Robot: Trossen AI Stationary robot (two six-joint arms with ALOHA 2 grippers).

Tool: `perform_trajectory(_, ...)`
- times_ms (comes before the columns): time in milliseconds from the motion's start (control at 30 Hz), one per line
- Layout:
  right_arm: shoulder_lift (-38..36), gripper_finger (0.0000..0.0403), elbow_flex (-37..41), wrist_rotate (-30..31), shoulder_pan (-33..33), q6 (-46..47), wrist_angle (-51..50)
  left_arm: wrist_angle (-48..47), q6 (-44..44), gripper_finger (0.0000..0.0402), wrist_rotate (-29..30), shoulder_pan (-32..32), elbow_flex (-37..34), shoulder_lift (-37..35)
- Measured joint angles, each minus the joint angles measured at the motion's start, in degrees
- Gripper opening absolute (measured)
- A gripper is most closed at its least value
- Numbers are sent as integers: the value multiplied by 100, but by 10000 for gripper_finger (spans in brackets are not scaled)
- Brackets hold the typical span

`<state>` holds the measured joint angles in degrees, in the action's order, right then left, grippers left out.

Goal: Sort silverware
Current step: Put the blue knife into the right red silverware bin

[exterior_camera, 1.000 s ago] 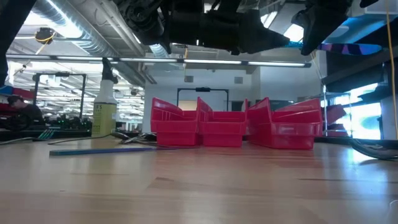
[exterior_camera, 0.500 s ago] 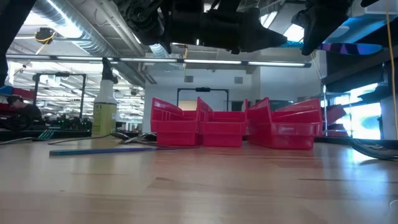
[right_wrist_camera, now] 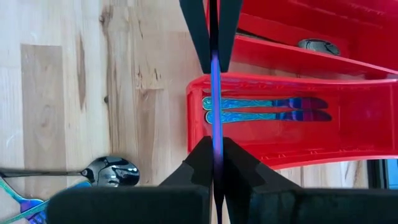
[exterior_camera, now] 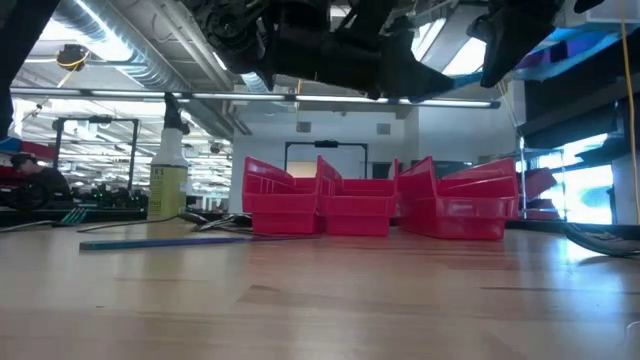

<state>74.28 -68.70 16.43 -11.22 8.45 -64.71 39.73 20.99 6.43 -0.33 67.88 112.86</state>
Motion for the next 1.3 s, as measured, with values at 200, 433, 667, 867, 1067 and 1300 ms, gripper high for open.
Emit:
perform_trajectory(200,-8,0,-34,6,-7,9,-96,-152,57,1,35,-9,173,7)
perform_trajectory(433,-9,1,-37,-62,-6,129,-125,-217,115,1,23,-9,210,9)
perform_trajectory(667,-9,52,-374,-283,-7,142,-76,-159,191,0,-2,-18,234,15)
perform_trajectory(867,-9,136,-885,158,-7,24,-53,-177,90,0,62,-14,231,17)
perform_trajectory(1067,-7,204,-1577,745,-117,57,24,-261,-298,0,1117,-92,295,17)
perform_trajectory(1300,-11,211,-2354,2207,-876,-162,-487,-950,-429,0,3582,-475,1157,19)
